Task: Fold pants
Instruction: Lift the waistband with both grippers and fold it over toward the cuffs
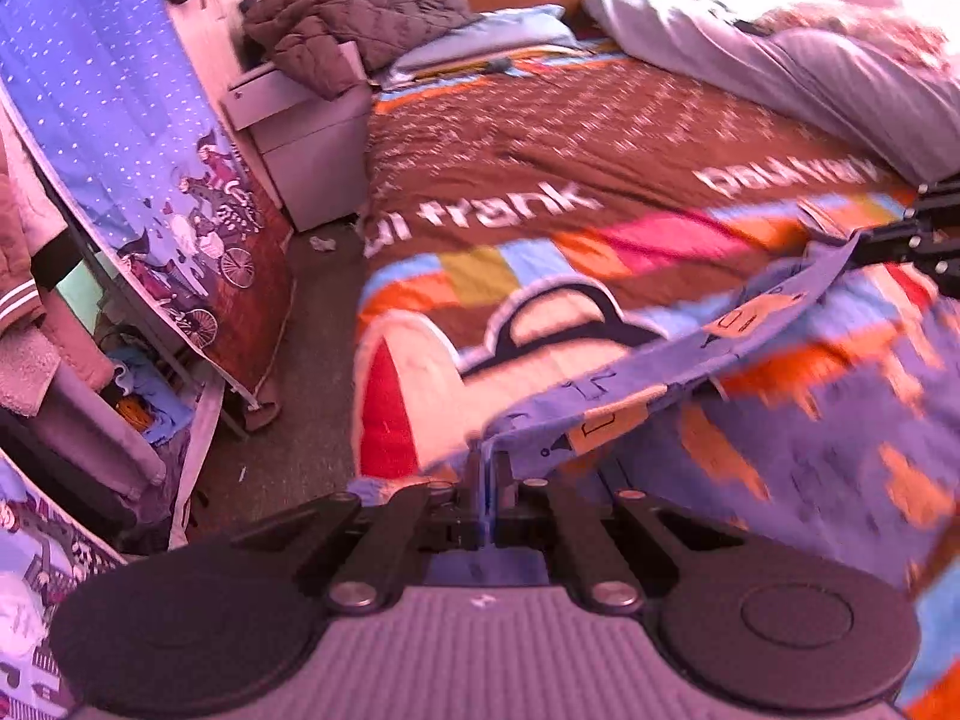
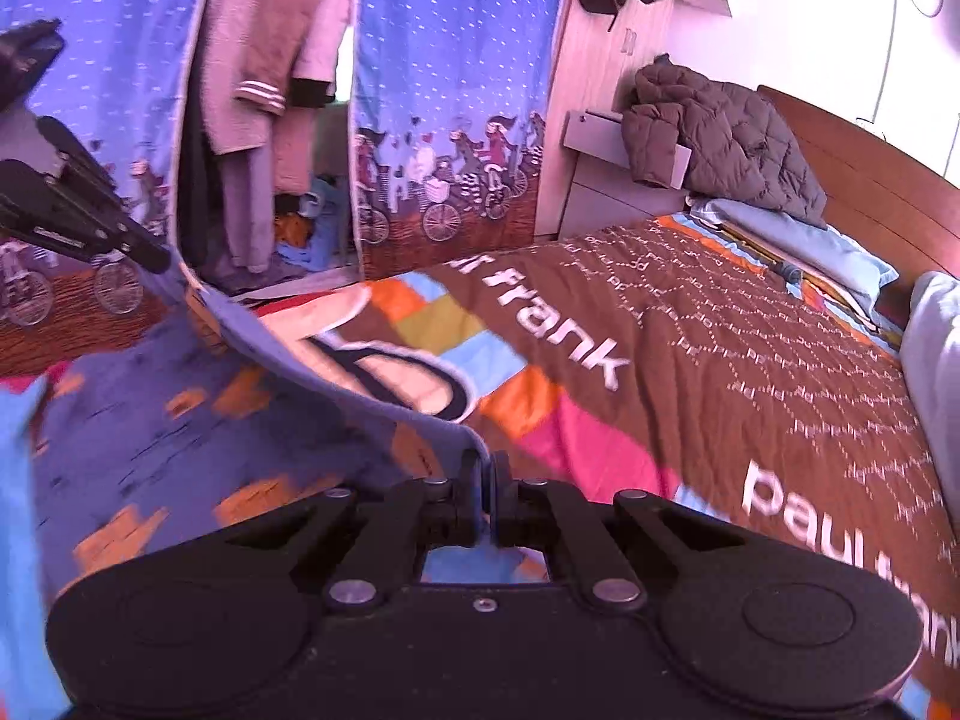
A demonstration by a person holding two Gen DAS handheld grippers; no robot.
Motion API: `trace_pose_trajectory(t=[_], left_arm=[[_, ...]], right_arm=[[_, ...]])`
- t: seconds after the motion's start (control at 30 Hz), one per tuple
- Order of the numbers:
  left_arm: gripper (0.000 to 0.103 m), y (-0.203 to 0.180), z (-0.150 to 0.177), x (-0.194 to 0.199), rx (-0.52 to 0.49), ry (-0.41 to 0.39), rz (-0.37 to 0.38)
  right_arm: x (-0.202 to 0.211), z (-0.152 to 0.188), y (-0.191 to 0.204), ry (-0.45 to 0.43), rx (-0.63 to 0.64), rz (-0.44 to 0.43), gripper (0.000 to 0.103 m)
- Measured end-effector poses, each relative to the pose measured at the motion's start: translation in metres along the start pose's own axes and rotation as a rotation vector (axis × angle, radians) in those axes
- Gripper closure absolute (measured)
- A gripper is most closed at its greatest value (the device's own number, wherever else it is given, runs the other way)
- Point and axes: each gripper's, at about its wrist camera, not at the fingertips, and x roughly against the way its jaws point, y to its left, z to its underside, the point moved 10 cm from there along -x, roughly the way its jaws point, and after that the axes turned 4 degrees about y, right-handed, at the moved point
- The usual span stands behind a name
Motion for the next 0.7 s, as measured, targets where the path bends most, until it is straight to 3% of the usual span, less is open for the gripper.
trace_pose_trajectory(t=[0.2,0.43,0.7], left_arm=[[0.102,-0.030,0.058,0.005,-0.023,0.047,0.003],[0.103,-0.048,0.103,-0.014,-0.072,0.082,-0.022],[0.102,-0.056,0.105,-0.011,-0.118,0.073,-0.022]], right_arm=[[0.042,0.058,0.058,0.011,0.045,0.021,0.103],[0.034,0.125,0.104,0.104,0.006,0.072,0.103],[0.038,0.121,0.105,0.072,0.018,0.111,0.103]])
